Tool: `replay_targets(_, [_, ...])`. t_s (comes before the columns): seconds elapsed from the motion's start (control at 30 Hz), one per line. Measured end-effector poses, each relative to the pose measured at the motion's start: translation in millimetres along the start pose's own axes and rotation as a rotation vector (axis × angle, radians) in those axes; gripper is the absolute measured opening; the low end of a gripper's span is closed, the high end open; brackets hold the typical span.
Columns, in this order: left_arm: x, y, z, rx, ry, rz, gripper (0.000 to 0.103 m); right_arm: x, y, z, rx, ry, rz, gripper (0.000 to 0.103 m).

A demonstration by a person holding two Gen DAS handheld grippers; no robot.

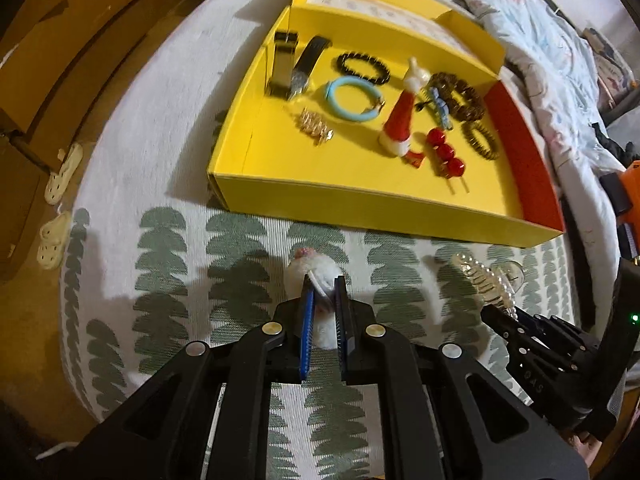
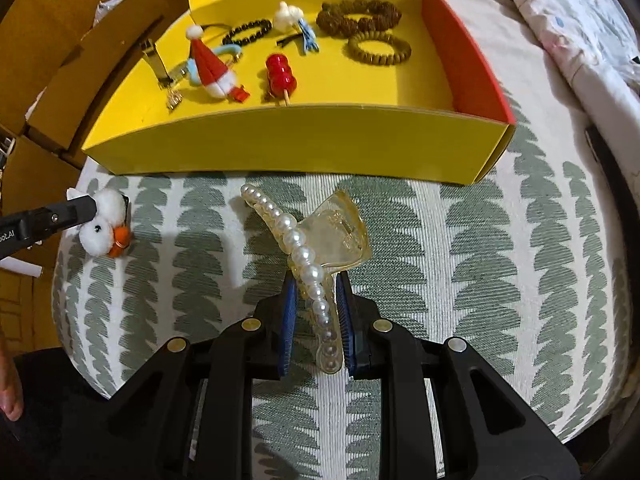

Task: Organize jewelry
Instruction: 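Lift both items out of the box and open both tools onto the bedspread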

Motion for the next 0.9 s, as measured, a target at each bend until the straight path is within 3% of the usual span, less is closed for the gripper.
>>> replay_targets(0.37, [-5.8, 5.4, 8.9, -0.017, -0.037, 0.003, 0.010, -2.4, -0.1, 6.3, -0.014, 0.023, -0.032, 0.024])
replay_targets(0.73, [1.0, 2.0, 0.9, -0.007, -0.018, 0.011, 0.016, 6.7, -8.7, -9.0, 0.023, 0.061, -0.030, 0.029])
replay_targets(0.9, [6.7, -1.4, -8.4, 0.013, -0.002, 0.019, 0.020, 7.6, -13.8, -16.8, 0.049, 0.072, -0.033, 0.037])
Point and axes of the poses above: each gripper's, at about its wrist camera, not at the fingertips, and z roughly the way its jaws point, x to its right, y to its underside, the point moved 10 cm from there along z, roughly the way its jaws point, and after that the axes turned 15 degrees about x, right-handed, at the moved point
